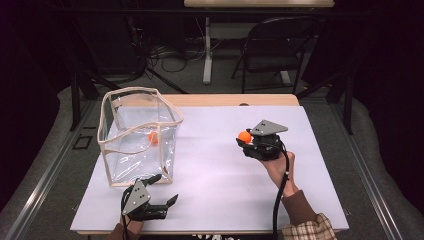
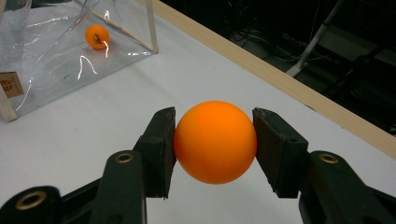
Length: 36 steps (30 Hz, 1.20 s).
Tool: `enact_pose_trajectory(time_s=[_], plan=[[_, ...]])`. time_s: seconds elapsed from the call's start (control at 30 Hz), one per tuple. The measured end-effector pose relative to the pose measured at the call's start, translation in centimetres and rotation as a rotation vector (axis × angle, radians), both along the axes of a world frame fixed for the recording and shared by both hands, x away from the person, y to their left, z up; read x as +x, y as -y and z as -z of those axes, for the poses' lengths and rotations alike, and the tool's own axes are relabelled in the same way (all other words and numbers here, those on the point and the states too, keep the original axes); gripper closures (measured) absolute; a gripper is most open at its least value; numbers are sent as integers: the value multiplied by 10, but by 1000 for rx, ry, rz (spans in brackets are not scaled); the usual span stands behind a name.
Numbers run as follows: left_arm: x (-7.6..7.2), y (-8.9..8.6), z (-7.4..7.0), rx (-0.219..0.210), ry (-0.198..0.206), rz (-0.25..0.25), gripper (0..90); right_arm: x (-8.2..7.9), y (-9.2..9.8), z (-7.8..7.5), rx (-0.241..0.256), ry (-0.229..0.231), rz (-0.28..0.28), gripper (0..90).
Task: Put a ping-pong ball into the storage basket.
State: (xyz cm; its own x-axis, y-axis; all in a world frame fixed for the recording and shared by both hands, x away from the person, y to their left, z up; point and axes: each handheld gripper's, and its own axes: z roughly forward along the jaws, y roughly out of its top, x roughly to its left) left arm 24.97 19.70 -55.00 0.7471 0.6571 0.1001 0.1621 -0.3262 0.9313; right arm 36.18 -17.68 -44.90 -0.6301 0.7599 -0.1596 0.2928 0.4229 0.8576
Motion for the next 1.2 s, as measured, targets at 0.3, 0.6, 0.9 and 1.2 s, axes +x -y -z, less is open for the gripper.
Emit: enact_pose_trajectory(time_s=[0.3,0.6,0.9,1.2], plan=[[0,0,0,-2,0,-1,160,3,-8,-4,-8,6,-16,507],[0,0,0,-1,-1,0,160,9,-16,-2,-10,-5,-29,507],[0,0,0,0,-2,0,160,13,-25,-6,1,0,-46,507],[0,0,0,-2,-2,-1,161,18,-31,-9,20,-7,-60,507]])
